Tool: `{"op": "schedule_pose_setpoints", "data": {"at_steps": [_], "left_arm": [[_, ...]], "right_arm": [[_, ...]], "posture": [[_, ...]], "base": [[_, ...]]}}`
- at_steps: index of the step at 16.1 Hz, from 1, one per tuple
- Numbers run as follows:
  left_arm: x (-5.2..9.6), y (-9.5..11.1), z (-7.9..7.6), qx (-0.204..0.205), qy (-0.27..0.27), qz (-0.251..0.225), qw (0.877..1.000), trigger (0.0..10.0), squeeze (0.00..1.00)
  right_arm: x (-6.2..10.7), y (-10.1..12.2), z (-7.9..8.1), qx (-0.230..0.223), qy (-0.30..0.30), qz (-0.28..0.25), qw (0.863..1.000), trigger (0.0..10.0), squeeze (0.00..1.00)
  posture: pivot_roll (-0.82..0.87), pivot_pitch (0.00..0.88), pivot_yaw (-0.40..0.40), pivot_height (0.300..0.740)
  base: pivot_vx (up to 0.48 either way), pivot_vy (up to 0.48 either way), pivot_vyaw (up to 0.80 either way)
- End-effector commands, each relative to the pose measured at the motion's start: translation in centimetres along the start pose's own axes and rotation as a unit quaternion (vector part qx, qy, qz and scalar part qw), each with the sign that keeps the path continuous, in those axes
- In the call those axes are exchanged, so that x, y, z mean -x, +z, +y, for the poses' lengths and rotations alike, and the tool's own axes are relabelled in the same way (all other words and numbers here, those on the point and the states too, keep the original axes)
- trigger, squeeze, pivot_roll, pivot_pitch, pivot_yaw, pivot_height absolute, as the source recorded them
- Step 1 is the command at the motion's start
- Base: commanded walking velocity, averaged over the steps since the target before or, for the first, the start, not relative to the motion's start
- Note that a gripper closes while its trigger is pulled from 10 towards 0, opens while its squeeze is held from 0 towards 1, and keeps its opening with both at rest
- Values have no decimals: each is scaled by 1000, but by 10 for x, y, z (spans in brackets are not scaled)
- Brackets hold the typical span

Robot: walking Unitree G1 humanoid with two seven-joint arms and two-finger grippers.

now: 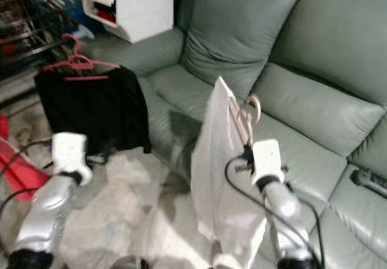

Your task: Hang hanger

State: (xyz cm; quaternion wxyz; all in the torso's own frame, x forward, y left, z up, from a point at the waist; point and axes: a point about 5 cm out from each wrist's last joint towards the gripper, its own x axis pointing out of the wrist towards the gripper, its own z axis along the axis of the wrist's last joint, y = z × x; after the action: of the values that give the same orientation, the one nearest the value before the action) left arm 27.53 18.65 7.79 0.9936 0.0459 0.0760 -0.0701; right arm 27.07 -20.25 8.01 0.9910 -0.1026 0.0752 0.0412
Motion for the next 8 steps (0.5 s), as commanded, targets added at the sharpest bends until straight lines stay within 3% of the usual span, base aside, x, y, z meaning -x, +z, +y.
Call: {"op": "schedule_pose_setpoints", "data": {"at_steps": [1, 3, 4, 6, 8], "left_arm": [[-4, 10, -2, -10, -12, -9, 1000, 10000, 0], [-7, 15, -2, -10, -13, -12, 1000, 10000, 0], [-8, 18, -2, -9, -12, -13, 1000, 10000, 0], [-7, 26, -4, 1, -2, -32, 999, 10000, 0], [-5, 27, -4, -2, 13, -39, 999, 10000, 0]], "right_arm": [[-6, 24, -10, -3, -18, -45, 999, 10000, 0], [-9, 27, -10, -2, 2, -42, 999, 10000, 0], [-11, 31, -9, 26, 28, -44, 998, 10000, 0], [-19, 46, -3, 36, 74, -67, 994, 10000, 0], [-23, 52, -1, 33, 74, -73, 994, 10000, 0]], "posture": [[-28, 0, 11, 740], [-28, 0, 12, 740], [-28, 5, 12, 740], [-26, 12, 9, 740], [-21, 12, 8, 740]], "base": [[0, 0, 0], [0, 0, 0], [0, 0, 0], [0, 0, 800], [0, 0, 800]]}}
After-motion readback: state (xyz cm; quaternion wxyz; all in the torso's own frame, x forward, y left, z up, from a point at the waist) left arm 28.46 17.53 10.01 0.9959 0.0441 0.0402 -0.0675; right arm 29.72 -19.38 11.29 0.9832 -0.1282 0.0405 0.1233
